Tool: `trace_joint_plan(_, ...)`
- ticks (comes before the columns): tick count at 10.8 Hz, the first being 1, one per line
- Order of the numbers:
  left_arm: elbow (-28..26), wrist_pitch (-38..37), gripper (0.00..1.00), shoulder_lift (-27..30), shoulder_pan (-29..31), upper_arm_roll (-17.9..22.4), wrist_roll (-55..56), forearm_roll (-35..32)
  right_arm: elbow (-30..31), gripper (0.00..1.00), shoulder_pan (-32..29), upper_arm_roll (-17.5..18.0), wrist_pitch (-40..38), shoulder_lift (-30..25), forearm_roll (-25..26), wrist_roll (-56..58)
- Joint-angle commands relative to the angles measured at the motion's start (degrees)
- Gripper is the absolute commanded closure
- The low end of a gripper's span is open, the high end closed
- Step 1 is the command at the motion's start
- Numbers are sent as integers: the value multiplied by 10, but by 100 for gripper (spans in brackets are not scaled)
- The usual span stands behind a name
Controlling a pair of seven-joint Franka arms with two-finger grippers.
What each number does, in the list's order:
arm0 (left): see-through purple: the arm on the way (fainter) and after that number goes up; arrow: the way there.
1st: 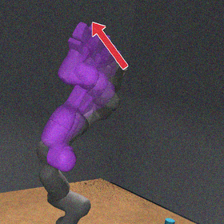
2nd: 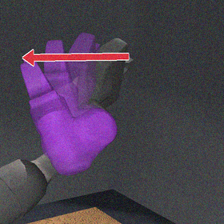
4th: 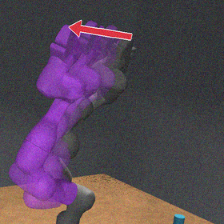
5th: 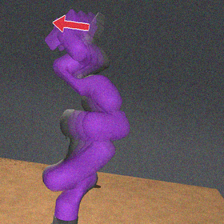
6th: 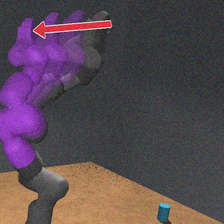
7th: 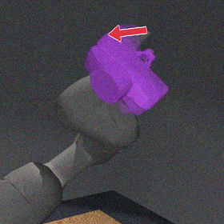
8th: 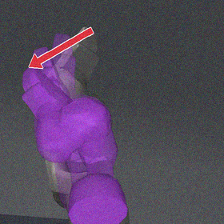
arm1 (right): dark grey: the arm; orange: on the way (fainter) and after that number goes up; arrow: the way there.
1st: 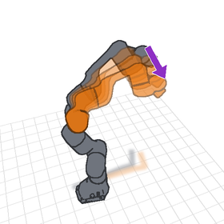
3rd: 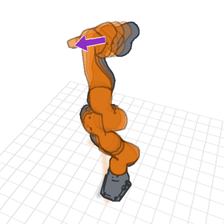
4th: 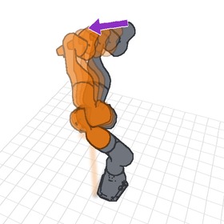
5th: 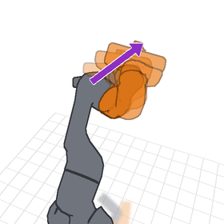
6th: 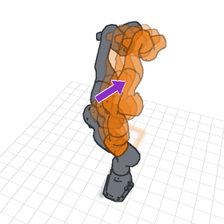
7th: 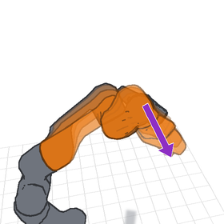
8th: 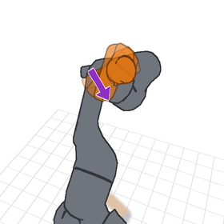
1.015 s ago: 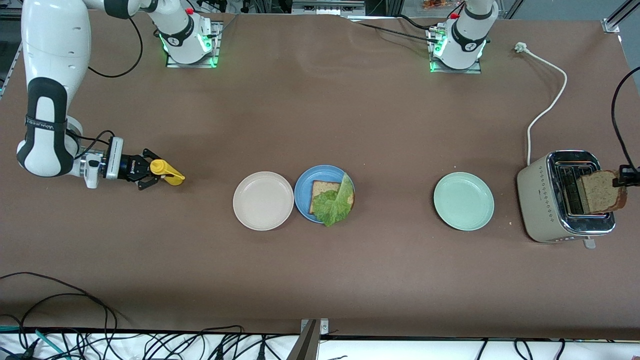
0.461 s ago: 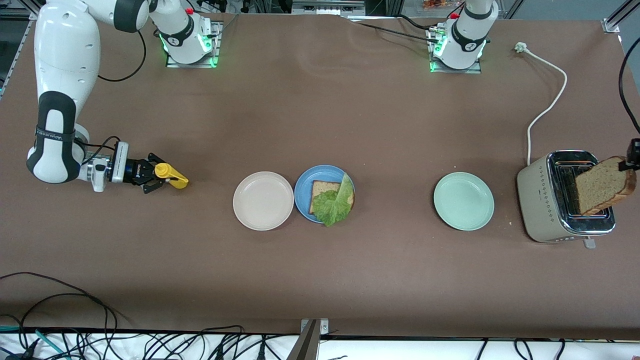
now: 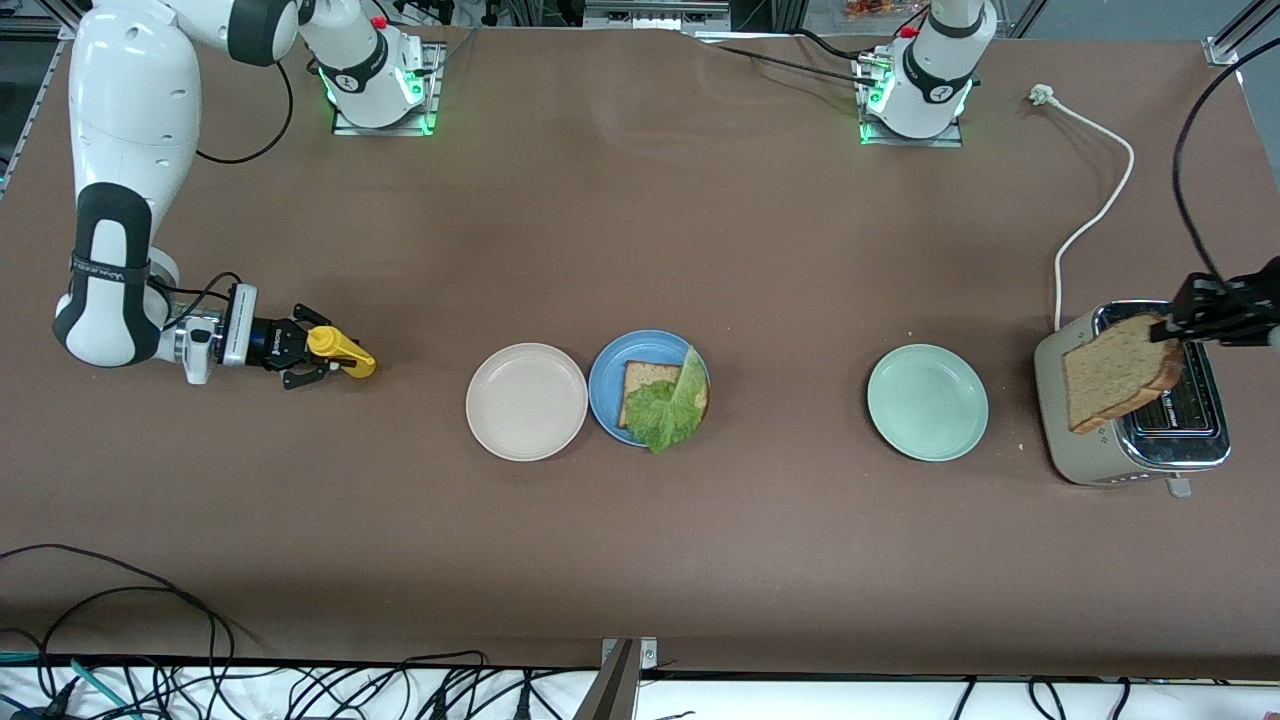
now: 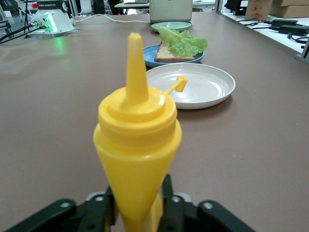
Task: Make sandwich in blue plate with both arms
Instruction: 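Grasp the toaster bread slice with the left gripper and lift it out, then carry the bread with the left gripper while the right gripper releases mustard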
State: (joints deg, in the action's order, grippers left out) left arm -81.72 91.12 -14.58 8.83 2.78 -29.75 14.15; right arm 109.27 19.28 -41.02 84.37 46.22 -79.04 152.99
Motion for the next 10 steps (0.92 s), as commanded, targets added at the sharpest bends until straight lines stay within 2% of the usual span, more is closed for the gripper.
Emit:
trace_joint_plan(1, -7, -4, 100, -26, -49, 6, 49, 42, -14, 12, -1, -6, -17, 13, -11, -10)
trace_joint_plan(2, -8, -4, 100, -37, -64, 6, 76, 68, -14, 1, -1, -6, -17, 13, -11, -10)
trace_joint_plan(5, -13, -1, 100, -90, -106, 6, 130, 182, -14, 0, -1, -10, -18, 11, -10, -24)
trace_joint_plan(9, -13, 3, 100, -129, -165, 2, 215, 277, -14, 0, 1, -52, -33, 11, -1, -82)
trace_joint_plan(10, -13, 3, 100, -136, -180, 1, 248, 303, -15, 0, 1, -59, -33, 10, 15, -94)
